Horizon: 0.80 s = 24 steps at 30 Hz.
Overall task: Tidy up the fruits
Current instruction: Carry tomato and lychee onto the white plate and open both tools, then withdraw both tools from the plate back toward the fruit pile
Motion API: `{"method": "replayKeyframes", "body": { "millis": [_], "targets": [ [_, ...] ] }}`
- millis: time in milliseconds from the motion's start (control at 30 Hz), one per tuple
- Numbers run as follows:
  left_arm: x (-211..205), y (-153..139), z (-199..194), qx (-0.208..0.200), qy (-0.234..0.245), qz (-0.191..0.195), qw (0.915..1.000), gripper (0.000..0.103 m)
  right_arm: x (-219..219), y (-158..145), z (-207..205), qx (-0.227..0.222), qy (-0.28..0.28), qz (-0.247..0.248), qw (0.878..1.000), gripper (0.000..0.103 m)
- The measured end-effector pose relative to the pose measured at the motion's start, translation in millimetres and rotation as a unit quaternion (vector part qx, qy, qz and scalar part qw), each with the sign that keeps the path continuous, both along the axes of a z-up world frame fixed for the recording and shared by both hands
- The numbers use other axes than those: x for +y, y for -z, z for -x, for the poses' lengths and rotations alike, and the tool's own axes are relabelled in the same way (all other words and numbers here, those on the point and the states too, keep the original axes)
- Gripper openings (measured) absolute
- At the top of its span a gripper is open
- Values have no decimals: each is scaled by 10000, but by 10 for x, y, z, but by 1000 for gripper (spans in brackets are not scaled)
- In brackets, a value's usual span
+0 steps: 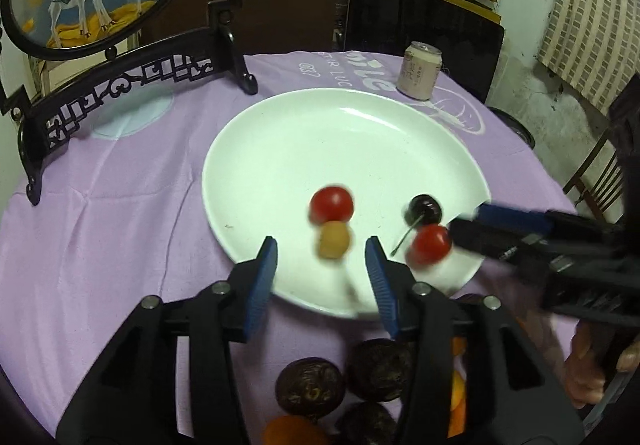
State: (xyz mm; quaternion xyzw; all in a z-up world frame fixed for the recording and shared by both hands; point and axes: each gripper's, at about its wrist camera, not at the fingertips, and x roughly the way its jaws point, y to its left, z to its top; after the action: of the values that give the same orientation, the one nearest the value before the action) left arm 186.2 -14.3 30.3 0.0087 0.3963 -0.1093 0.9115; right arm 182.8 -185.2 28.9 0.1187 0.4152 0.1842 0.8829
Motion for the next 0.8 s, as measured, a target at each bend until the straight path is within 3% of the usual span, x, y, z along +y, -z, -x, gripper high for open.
{"method": "replayKeyframes", "body": {
  "millis": [233, 567, 700, 800],
  "targets": [
    [195, -28, 154, -51, -277, 3, 9996, 62, -131, -102, 225, -215, 13, -88, 9997, 61],
    [486, 44, 749, -51, -496, -173, 9986, 71, -318, -41, 640, -335, 217, -35, 9992, 66],
    [550, 54, 982, -49, -463, -48, 9989, 77, -404, -47, 775, -460, 382, -52, 9982, 87],
    [544, 65, 1086, -73, -399, -26, 9992, 80, -439, -61, 878, -591, 475, -19, 9971, 89]
  ]
}}
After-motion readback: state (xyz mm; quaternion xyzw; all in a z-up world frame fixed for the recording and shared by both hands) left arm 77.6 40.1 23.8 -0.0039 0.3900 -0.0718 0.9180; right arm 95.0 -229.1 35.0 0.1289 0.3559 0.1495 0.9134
